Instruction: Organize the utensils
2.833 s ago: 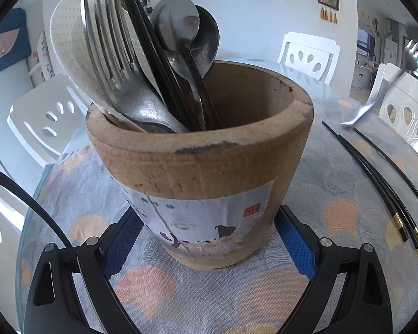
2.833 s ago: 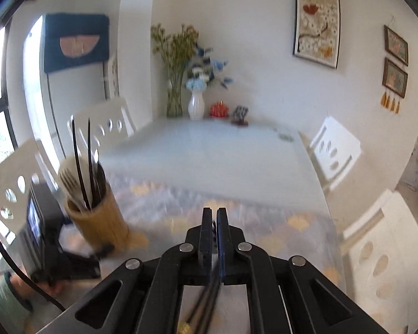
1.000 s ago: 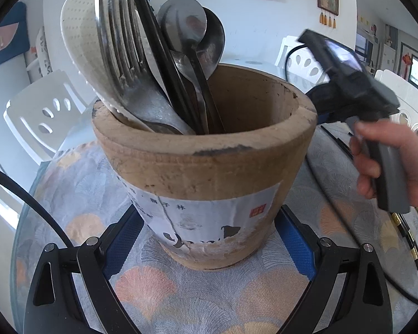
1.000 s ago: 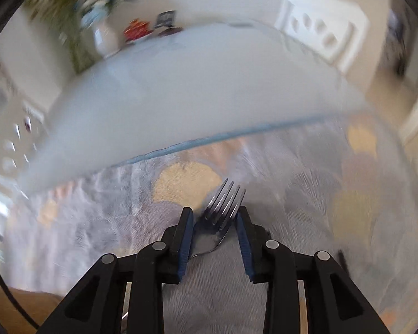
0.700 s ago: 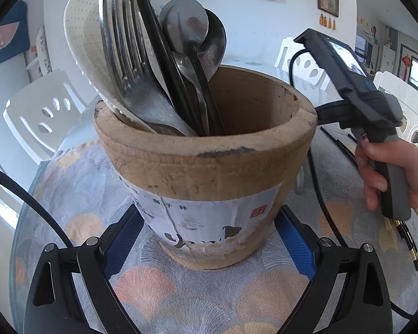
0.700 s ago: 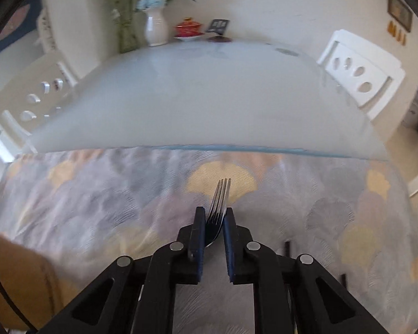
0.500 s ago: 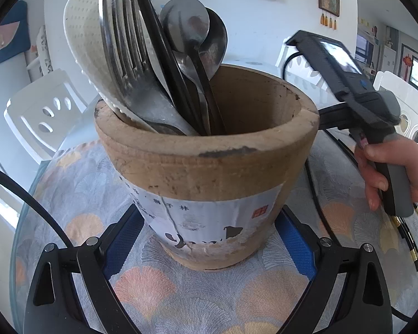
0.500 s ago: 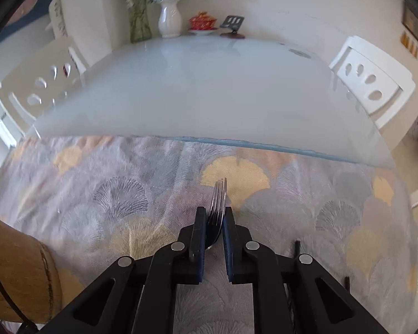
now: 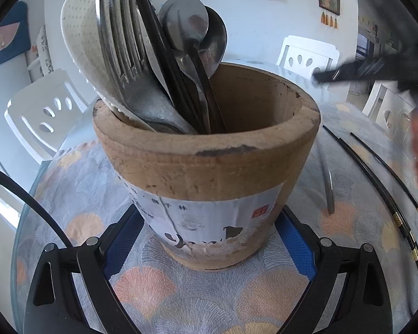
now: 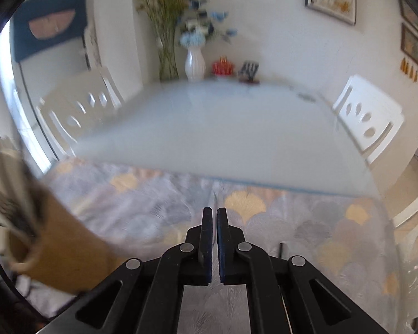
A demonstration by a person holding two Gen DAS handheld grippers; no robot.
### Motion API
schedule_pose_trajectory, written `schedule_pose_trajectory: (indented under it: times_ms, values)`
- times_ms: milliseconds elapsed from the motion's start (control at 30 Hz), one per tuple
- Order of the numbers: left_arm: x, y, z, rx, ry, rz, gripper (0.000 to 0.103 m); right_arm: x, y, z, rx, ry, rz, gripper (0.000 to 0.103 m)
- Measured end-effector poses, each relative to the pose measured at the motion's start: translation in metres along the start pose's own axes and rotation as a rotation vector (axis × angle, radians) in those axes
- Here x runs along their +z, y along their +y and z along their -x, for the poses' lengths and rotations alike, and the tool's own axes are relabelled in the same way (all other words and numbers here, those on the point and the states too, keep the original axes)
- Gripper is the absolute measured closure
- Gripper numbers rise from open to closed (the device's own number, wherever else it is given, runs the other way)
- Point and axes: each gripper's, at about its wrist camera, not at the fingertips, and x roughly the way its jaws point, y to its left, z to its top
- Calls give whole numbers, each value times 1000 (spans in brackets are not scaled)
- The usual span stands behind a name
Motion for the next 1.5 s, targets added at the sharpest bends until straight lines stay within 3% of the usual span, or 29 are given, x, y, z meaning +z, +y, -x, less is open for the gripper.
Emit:
schedule_pose_trajectory:
  times_ms: [133,267,300,333,400,500,633,800,933,1033,1067,1100,1267,1400,1500]
  values:
    - [-1,-5,0,5,2,-4,8,18,13,44,15,-112,37,101]
    - [-1,-9,1,8,2,-6,8,25,26,40,54,-46,73,99]
    - [-1,-10,1,8,1,-6,8,21,25,31,52,-9,70,89]
    - [-1,-10,1,8,1,-6,8,17,22,23,45,29,65,73]
    - [0,-12,1,8,-1,-6,8,9,13,6,29,93,26,59]
    - [-1,-8,2,5,-7,-3,8,-4,-7,-28,31,206,-61,59]
    - [-2,-7,2,4,-7,-2,8,-18,-32,-70,96,343,-218,59]
    - [-3,-7,3,3,-7,-1,8,-25,-38,-96,152,382,-345,59]
    - [-4,-7,3,1,-7,2,8,-16,-19,-110,84,370,-280,58]
    - [-4,-6,3,-1,-6,3,8,-11,8,-119,-35,368,-130,59]
    - [-4,-6,4,-1,-6,4,8,-11,16,-120,-70,355,-78,62]
    - [-4,-6,4,-1,-6,4,8,-12,21,-119,-80,341,-45,73]
    - [-4,-6,4,0,-7,4,8,-14,16,-105,-29,305,-67,78]
    - [-4,-6,4,1,-7,3,8,-15,1,-68,72,208,-104,80]
    - [-3,-5,4,3,-7,2,8,-17,1,-35,88,144,-78,80]
